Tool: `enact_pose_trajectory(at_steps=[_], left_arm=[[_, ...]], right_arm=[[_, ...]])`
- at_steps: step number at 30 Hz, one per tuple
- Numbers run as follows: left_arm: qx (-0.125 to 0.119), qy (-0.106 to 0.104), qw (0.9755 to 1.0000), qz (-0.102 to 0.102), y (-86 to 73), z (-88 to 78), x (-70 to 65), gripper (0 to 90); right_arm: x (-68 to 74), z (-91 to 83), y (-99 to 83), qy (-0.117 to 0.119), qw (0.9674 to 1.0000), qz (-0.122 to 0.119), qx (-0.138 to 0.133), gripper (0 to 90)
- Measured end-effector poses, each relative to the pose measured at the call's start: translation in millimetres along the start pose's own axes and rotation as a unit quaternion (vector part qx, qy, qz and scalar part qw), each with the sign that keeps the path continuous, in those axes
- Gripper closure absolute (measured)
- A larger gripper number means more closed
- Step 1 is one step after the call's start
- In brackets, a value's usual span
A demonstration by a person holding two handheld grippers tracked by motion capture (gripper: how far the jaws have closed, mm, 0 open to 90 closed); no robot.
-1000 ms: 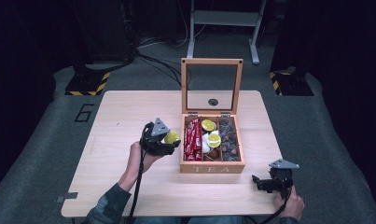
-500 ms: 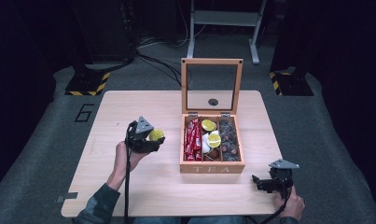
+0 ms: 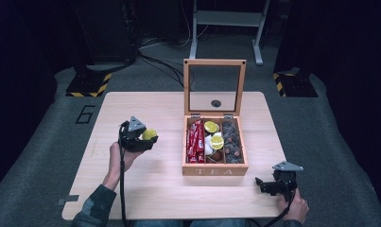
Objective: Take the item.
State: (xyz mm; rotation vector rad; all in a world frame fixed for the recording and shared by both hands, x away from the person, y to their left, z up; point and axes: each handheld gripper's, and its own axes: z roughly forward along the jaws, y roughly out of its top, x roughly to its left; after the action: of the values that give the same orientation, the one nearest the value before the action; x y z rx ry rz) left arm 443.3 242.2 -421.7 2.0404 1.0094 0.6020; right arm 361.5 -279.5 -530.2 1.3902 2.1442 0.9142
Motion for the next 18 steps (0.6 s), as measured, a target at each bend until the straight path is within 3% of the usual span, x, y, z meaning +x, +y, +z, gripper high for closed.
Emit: enact_pose_trajectory(at_steps=[18], left_arm=[[0.044,0.006,0.9984,-0.035,-35.3,17.6,26.6,38.3]], right_arm=[[-0.5,0.1,0.2,0.000,1.0000,-0.003,0.000,0.0]])
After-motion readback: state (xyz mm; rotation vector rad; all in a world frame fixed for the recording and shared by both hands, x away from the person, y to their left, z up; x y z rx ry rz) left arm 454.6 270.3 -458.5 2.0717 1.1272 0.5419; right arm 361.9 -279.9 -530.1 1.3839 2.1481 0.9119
